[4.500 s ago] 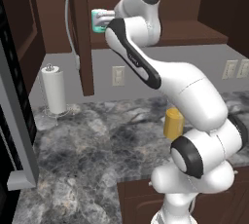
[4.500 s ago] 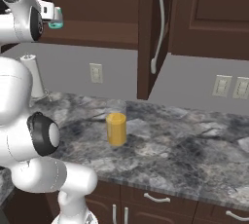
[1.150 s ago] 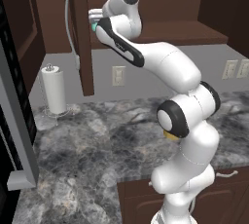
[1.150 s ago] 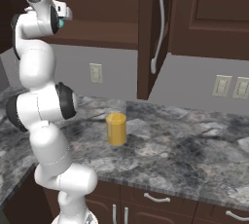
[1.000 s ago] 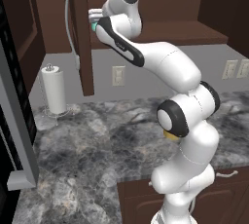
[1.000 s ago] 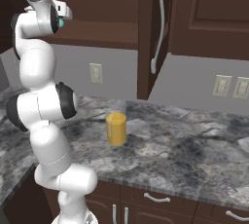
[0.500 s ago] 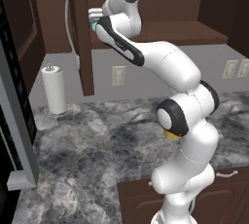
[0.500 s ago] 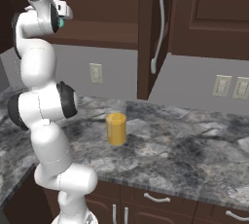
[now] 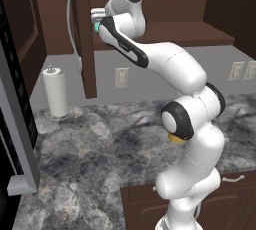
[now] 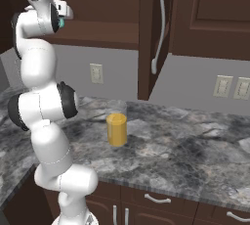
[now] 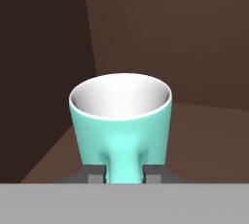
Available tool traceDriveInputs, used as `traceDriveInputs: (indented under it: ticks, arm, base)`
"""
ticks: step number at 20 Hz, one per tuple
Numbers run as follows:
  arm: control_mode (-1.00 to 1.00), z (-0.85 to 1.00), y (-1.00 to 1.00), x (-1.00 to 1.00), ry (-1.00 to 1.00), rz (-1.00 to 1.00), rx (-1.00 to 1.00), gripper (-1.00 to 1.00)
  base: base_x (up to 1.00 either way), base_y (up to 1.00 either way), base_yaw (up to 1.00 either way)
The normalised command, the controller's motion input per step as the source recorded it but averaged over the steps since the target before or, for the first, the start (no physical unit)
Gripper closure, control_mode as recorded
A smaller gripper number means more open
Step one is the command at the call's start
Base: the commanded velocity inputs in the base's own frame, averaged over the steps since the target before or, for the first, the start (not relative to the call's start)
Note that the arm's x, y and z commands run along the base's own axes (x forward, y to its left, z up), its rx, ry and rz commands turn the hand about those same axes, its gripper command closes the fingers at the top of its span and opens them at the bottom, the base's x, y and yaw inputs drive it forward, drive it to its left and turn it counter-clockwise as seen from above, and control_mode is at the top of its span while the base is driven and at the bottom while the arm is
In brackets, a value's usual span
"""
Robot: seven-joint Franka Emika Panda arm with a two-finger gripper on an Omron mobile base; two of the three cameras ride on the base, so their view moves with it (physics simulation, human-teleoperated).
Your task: There is a tray on the dining counter. Grab the cup, mug, and pitcher and place them on the tray. The pitcher may be placed next to the tray if it cannot fit the tray.
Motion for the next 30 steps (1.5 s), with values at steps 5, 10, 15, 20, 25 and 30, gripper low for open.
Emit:
traceDriveInputs:
  ticks: [5, 10, 15, 20, 25, 30]
  arm:
    - [-1.00, 0.00, 0.00, 0.00, 0.00, 0.00, 0.00, 1.00]
    - [-1.00, 0.00, 0.00, 0.00, 0.00, 0.00, 0.00, 1.00]
    - [-1.00, 0.00, -0.07, 0.00, 0.00, 0.00, 0.00, 1.00]
    - [-1.00, 0.03, -0.15, 0.00, -0.02, 0.00, 0.00, 1.00]
    - [-1.00, 0.02, -0.18, 0.00, -0.04, 0.00, 0.00, 1.00]
    - [-1.00, 0.01, -0.24, -0.08, -0.02, 0.00, 0.00, 1.00]
  base:
    - [0.00, 0.00, 0.00]
    - [0.00, 0.00, 0.00]
    - [0.00, 0.00, 0.00]
    - [0.00, 0.00, 0.00]
    - [0.00, 0.00, 0.00]
    - [0.00, 0.00, 0.00]
